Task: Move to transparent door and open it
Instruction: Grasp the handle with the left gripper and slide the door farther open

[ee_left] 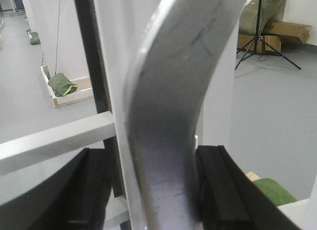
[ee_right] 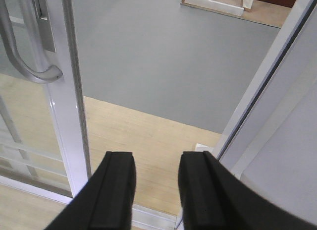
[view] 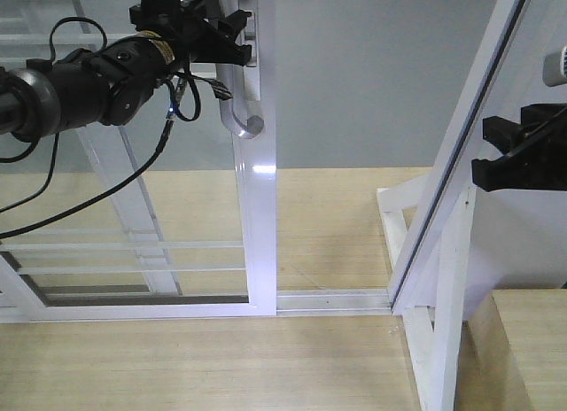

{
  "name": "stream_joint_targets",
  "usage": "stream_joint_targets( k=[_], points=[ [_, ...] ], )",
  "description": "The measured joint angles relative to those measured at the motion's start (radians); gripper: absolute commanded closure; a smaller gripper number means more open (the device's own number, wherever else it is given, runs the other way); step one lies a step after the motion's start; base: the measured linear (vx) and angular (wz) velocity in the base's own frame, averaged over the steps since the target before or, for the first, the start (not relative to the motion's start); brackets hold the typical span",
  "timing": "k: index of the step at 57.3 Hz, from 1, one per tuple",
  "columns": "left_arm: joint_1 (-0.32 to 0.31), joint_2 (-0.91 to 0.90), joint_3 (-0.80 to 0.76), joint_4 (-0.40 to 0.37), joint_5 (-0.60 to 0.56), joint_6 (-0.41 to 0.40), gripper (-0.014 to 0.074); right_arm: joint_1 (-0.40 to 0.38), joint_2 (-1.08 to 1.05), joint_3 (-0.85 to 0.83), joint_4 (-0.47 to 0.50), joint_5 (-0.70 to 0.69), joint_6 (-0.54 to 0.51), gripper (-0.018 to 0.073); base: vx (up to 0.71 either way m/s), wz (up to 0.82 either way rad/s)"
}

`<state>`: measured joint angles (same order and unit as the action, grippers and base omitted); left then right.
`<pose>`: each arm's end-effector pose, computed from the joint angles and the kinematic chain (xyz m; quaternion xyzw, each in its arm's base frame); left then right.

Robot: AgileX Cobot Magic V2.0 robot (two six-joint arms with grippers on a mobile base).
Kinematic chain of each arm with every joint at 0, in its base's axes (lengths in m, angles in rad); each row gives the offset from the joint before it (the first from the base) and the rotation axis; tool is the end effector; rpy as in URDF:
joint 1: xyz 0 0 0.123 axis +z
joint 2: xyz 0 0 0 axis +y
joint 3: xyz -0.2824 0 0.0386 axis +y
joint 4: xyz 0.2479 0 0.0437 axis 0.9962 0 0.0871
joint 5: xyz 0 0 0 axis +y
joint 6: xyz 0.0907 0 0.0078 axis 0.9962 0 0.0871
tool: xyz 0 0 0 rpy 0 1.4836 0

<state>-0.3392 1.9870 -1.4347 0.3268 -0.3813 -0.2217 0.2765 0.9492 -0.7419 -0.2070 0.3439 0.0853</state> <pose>0.4428 -0.1677 0.2635 0.1945 0.7161 -0.1295 0.6577 0.1941 0.0485 0.3266 -0.1449 0.8362 0.0146 0.5288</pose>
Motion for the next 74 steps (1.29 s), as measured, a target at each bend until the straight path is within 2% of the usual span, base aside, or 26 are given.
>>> stream_joint_targets(
  k=[7, 16, 44, 74],
  points=[
    [0.000, -0.028, -0.003, -0.003, 0.083, 0.000, 0.0132, 0.000, 0.006, 0.000, 0.000, 0.002, 0.000, 0.0242, 0.00, 0.00],
    [0.005, -0.072, -0.003, -0.053, 0.191, 0.000, 0.0132, 0.000, 0.035, 0.000, 0.000, 0.003, 0.000, 0.0242, 0.00, 0.00],
    [0.094, -0.138, 0.008, -0.089, 0.339, 0.005, 0.0132, 0.000, 0.073, 0.000, 0.000, 0.001, 0.000, 0.0242, 0.00, 0.00],
    [0.213, -0.205, 0.008, -0.080, 0.455, 0.038, 0.0132, 0.000, 0.073, 0.000, 0.000, 0.000, 0.000, 0.0242, 0.00, 0.00]
  ],
)
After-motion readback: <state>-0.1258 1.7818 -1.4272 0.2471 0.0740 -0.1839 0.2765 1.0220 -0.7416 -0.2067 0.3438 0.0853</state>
